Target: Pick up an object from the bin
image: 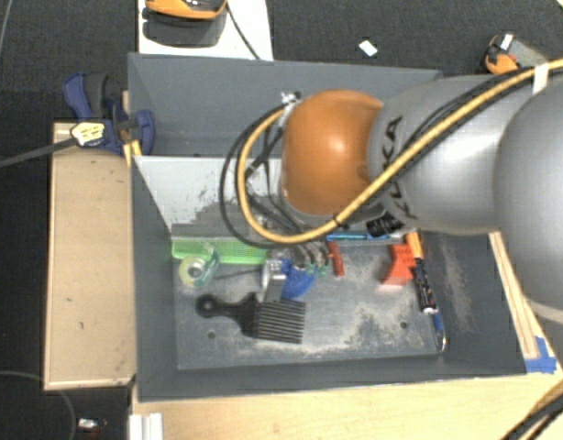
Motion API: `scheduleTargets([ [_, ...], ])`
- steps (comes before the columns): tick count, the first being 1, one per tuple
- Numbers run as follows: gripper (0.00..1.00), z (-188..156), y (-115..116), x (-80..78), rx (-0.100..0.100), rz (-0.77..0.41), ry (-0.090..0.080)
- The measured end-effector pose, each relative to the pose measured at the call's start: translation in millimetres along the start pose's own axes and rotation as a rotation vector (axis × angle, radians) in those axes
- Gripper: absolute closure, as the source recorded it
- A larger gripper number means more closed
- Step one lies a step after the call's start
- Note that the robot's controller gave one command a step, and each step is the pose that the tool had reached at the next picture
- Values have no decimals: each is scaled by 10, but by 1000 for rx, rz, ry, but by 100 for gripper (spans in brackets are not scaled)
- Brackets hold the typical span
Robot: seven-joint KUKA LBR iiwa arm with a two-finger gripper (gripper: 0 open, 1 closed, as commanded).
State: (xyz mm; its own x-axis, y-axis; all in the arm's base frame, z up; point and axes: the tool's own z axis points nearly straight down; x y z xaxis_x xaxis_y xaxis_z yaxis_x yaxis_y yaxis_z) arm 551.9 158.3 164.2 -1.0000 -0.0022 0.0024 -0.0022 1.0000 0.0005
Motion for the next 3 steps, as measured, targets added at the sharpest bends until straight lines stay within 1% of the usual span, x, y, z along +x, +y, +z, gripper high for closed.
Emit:
scheduleTargets([
  [1,0,-21,-5,-15,0,4,-5],
  [2,0,526,53,313,-2,130,-7],
  [3,0,897,86,531,-2,-10,-14],
])
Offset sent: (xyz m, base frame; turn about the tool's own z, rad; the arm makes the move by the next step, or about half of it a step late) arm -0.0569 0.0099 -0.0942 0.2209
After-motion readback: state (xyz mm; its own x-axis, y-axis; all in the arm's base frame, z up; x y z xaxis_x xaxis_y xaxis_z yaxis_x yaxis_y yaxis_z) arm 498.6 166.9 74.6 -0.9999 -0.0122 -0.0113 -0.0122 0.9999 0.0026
